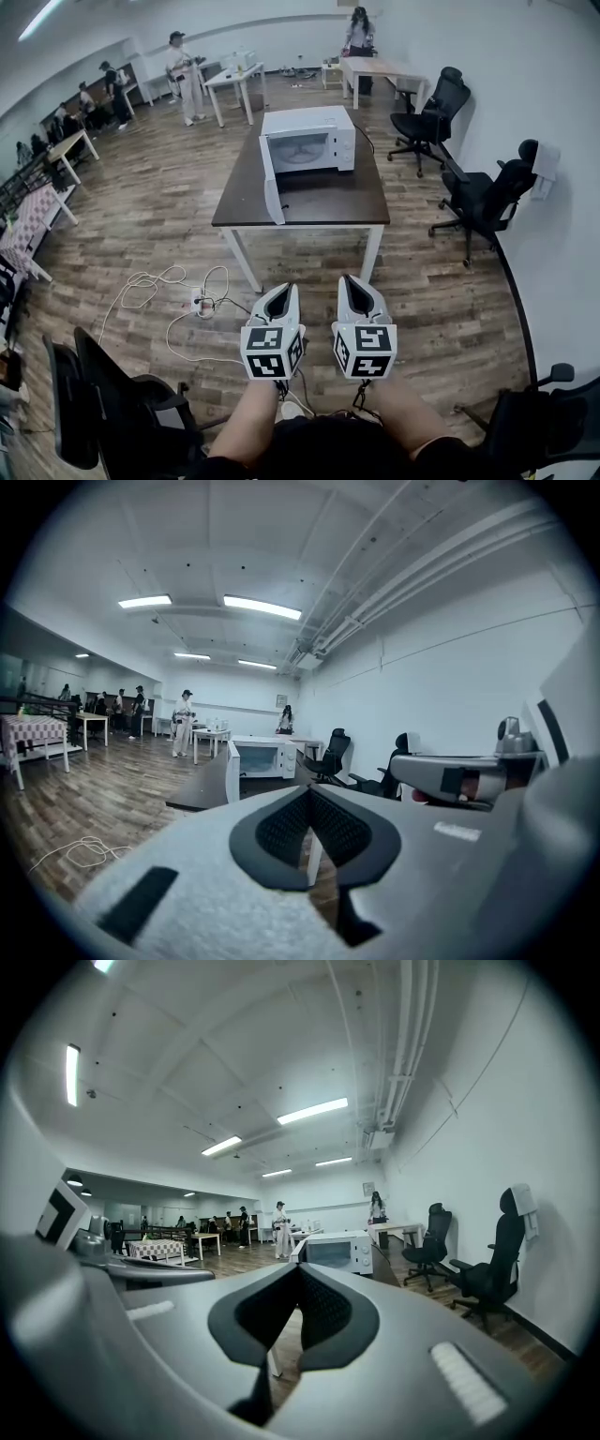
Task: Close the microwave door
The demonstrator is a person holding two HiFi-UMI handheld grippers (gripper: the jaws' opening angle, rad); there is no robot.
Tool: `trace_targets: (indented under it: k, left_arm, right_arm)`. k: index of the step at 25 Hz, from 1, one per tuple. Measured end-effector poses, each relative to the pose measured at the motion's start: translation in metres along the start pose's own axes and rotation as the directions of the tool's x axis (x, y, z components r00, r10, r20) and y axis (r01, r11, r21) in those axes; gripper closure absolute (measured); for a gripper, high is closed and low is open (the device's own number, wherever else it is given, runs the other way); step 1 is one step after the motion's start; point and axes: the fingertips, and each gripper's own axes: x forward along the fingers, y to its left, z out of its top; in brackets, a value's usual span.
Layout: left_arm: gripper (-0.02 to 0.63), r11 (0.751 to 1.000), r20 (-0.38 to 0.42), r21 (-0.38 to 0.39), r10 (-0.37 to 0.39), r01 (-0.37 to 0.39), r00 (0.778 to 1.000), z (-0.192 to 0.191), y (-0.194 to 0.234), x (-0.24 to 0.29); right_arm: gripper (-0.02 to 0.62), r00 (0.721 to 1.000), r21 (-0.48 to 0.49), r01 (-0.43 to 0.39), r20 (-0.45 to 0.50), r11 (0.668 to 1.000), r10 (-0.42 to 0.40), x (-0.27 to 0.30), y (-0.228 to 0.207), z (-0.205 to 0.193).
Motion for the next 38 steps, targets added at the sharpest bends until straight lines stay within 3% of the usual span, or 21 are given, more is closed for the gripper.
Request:
trace_targets:
  k: [7,26,38]
  left_arm:
    - [0.597,1.000,0.000,-0.013,-0.005,0.005,1.000,-0.002,0.027,-0.001]
    - [0.597,1.000,0.026,-0.005,-0.006,0.006,1.000,0.007,0.161,-0.011]
    - [0.597,0.999,0.040,-0.037,0.035,-0.034,0.999,0.007,0.211,0.000]
  right_arm:
    - [0.587,1.000,-0.011,0.012,-0.015,1.000,-0.012,0.018,0.022,-0.005]
    - [0.586,0.999,-0.052,0.048,-0.003,0.997,-0.049,0.100,0.126,-0.009]
    - [0.586,1.000,-0.069,0.020,-0.018,0.997,-0.021,0.151,0.148,-0.010]
